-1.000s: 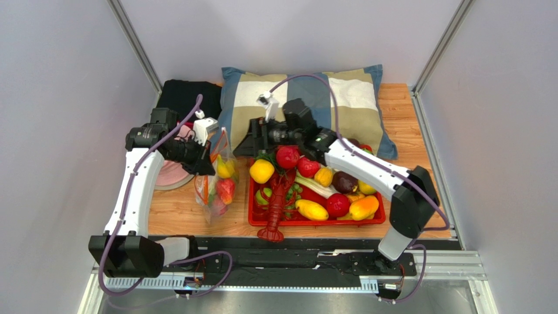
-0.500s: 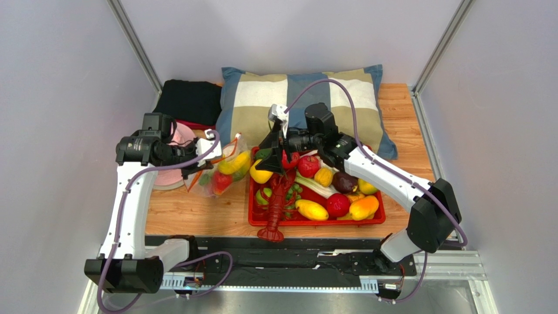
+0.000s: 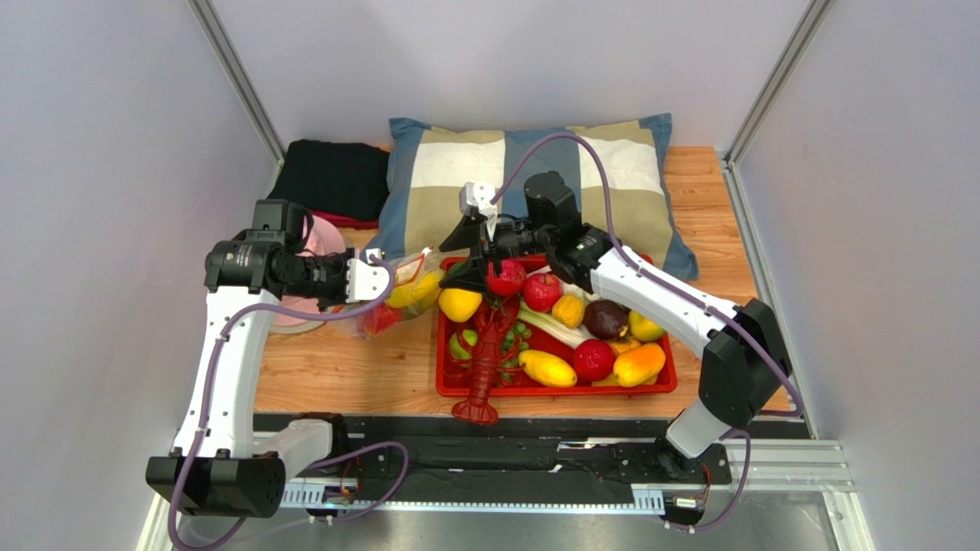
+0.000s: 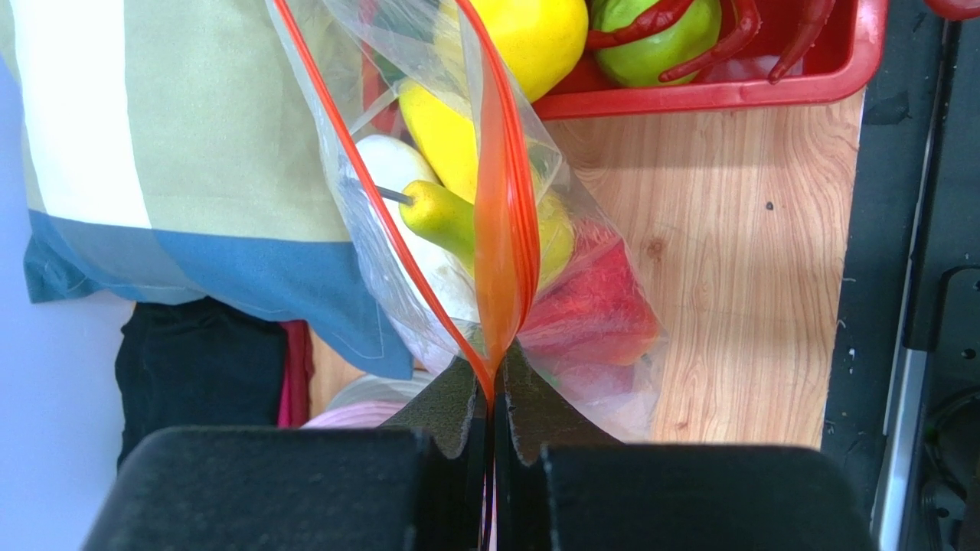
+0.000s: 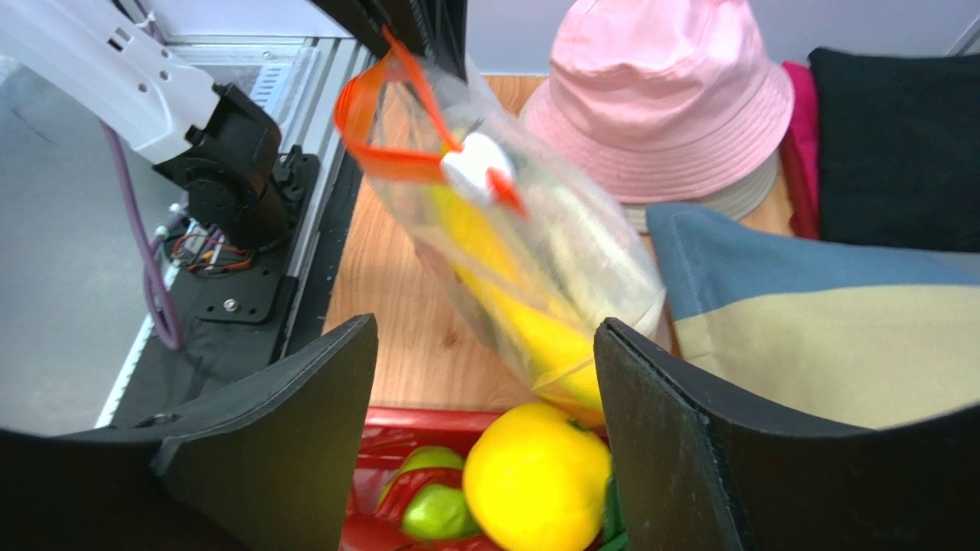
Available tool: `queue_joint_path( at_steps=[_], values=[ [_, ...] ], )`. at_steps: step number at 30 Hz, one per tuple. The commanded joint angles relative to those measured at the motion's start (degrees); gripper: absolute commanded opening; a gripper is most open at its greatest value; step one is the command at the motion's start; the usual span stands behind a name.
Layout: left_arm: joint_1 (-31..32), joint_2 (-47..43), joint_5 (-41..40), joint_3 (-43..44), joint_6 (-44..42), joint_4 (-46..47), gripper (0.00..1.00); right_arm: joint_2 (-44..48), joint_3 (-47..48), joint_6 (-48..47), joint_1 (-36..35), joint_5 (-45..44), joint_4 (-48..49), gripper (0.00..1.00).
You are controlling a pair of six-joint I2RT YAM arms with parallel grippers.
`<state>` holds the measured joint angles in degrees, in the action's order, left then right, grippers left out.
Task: Place the food in the zip-top bag and seal the zipper
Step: Zip the zipper food storage bag at the center of the board.
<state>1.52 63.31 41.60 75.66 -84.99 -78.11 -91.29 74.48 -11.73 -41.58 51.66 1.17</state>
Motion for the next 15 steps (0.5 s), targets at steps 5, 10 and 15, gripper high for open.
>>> queue_joint_path(
  at_steps=[5, 10, 15],
  values=[
    [0.3, 1.3, 2.6, 0.2, -2.5, -18.0, 0.0, -3.7, 7.0, -2.9, -1.4, 1.6, 5.1, 0.57],
    [0.2, 2.4, 2.6, 1.2, 2.2, -17.0, 0.0, -6.4, 10.3, -5.1, -2.2, 2.5, 2.2, 0.19],
    [-2.5, 1.8, 3.8, 0.7, 11.3, -11.6, 0.0, -6.6, 9.5, -5.9, -2.4, 2.2, 1.7, 0.0]
  ],
)
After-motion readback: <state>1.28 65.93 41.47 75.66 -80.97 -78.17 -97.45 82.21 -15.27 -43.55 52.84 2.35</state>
